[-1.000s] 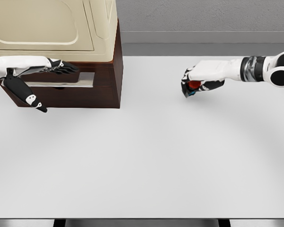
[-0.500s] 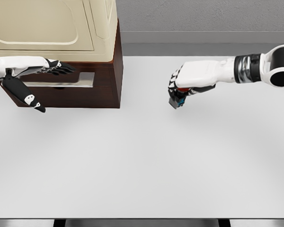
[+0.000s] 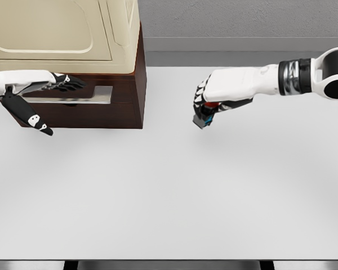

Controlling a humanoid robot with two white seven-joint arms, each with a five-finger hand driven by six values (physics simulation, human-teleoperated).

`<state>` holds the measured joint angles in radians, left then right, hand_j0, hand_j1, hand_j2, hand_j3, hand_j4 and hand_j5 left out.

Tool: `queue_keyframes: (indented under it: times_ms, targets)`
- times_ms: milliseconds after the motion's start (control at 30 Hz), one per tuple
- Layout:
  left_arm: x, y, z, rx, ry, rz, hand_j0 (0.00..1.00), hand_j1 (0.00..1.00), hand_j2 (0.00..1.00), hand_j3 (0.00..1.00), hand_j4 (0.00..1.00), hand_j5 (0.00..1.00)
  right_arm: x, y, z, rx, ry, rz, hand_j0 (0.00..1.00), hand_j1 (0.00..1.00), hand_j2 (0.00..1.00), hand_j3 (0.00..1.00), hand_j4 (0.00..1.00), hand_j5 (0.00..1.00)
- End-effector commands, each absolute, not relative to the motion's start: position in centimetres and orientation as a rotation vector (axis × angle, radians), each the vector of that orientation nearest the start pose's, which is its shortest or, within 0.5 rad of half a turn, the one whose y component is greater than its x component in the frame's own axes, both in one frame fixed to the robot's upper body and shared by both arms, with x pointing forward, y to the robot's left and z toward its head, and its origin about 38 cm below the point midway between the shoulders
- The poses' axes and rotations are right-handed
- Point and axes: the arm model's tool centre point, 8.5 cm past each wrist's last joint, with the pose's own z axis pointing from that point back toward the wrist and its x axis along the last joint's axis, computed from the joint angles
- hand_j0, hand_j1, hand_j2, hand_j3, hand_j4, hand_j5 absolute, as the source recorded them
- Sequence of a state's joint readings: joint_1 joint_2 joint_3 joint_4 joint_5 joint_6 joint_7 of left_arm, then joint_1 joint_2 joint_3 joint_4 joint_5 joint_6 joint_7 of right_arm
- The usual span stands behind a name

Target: Open the cabinet drawer with left arm, and place a switch into the drawer with right arm

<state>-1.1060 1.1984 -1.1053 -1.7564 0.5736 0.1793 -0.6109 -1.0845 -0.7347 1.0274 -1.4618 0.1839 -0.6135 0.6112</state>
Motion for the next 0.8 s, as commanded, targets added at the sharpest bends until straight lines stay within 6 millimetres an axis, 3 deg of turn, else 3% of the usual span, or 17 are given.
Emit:
queue_keyframes:
  times_ms: [0, 767]
  targets:
    - [40.7, 32.9, 31.6, -0.006, -1.115, -1.429, 1.00, 1.00, 1.00, 1.00, 1.00, 1.00, 45.1, -19.4, 28.6, 0.225, 1.849, -2.911, 0.47, 0.47, 0.47, 0.47, 0.47, 0.47]
    - [39.7, 34.2, 30.3, -0.034, -1.075, -1.389, 1.00, 1.00, 1.00, 1.00, 1.00, 1.00, 44.5, -12.6, 31.1, 0.130, 1.793, -2.769, 0.47, 0.47, 0.47, 0.47, 0.47, 0.47]
